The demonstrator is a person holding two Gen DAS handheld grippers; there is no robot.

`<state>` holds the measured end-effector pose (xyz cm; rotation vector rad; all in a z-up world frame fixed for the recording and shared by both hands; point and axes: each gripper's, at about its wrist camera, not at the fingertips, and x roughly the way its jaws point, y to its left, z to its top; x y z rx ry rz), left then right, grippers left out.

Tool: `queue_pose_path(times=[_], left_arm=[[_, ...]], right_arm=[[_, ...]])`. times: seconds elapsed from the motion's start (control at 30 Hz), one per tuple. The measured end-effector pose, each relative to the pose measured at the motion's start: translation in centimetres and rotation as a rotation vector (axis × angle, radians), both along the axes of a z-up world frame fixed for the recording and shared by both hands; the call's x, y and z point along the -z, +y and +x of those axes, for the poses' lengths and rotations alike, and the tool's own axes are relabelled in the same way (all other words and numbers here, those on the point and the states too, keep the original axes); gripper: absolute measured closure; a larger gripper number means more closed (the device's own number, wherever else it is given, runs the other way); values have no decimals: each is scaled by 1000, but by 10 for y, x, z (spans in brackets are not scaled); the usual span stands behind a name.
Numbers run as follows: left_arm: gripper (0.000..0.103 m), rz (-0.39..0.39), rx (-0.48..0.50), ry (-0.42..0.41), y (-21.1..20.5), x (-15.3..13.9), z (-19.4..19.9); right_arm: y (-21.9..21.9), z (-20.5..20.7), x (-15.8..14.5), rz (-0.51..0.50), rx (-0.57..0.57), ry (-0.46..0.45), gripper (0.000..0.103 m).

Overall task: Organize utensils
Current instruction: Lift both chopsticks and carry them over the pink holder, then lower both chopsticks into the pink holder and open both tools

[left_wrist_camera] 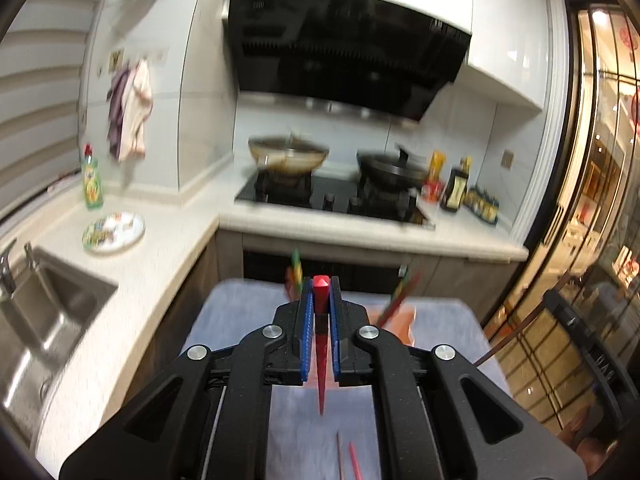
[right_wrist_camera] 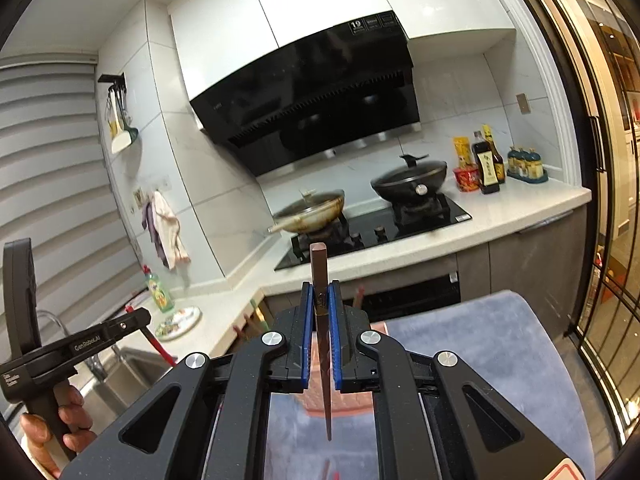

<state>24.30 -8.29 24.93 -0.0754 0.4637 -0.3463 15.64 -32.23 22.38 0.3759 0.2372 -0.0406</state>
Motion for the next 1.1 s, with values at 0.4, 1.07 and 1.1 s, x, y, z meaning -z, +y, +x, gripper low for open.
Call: queue_pose_path(times=[0.4,1.07,1.1], left_arm=[[96,-48,-22,-83,-33,-18,76],[96,-6,-18,96,-43,81,113],[96,-7,-16,97,-42,82,112]], right_arm=[[-11,87,-11,37,38,-41,96],[-18,133,88,78,37,153,96],[-18,132,90,79,38,155,95]])
